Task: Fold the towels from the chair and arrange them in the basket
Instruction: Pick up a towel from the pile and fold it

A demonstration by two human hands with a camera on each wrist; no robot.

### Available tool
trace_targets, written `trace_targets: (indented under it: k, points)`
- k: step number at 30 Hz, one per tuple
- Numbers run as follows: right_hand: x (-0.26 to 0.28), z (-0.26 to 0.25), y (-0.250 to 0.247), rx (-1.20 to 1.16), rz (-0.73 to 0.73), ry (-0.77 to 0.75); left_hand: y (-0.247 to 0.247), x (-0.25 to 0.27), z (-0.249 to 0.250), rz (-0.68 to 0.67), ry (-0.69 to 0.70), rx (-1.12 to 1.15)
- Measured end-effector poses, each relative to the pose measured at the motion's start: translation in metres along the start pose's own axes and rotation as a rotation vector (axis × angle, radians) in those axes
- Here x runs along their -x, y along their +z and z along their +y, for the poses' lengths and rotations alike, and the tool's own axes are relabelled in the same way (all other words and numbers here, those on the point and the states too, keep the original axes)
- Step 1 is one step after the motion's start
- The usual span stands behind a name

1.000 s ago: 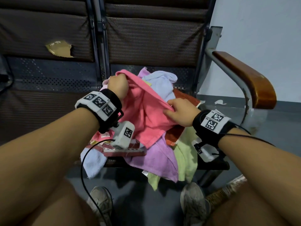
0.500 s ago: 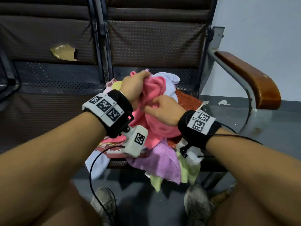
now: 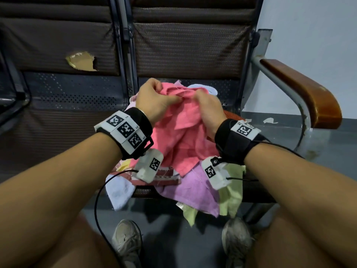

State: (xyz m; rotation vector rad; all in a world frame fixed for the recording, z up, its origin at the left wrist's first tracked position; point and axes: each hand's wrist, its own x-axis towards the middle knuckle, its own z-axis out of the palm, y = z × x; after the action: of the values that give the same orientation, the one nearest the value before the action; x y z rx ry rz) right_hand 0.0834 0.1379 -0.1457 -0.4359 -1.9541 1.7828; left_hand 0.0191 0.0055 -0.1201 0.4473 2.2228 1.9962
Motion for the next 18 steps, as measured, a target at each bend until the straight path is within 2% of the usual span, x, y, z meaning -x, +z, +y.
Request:
trace_targets:
  k: [2,3,6,8,11,13,15,18]
  points:
    - [0.003,-0.001,-0.002,0.163,-0.120,-0.082,-0.001,-0.003,-0.001,0.081,0.017,-0.046]
    - [0.003,0.001,-0.005,0.295,-0.134,-0.116,-0.002,-0.005,-0.001,0.105,0.010,-0.037]
    - [-0.004,0.007,-0.022,0.662,-0.038,-0.197,-0.004,-0.013,-0.003,0.098,-0.077,0.121]
    - [-0.007,0.009,-0.039,0.822,-0.038,-0.141,-0.007,-0.018,-0.003,0.090,-0.114,0.184]
    - [-0.006,0.019,-0.056,1.029,-0.220,-0.096,-0.010,-0.022,-0.007,0.079,-0.123,0.143]
    - [-0.002,0.025,-0.058,1.058,-0.275,-0.099,-0.012,-0.024,-0.015,0.061,-0.160,0.108]
    - [-0.002,0.026,-0.060,0.998,-0.261,-0.133,-0.014,-0.026,-0.023,0.024,-0.216,0.086]
    - [-0.004,0.021,-0.064,0.937,-0.223,-0.313,-0.021,-0.032,-0.036,-0.041,-0.240,-0.048]
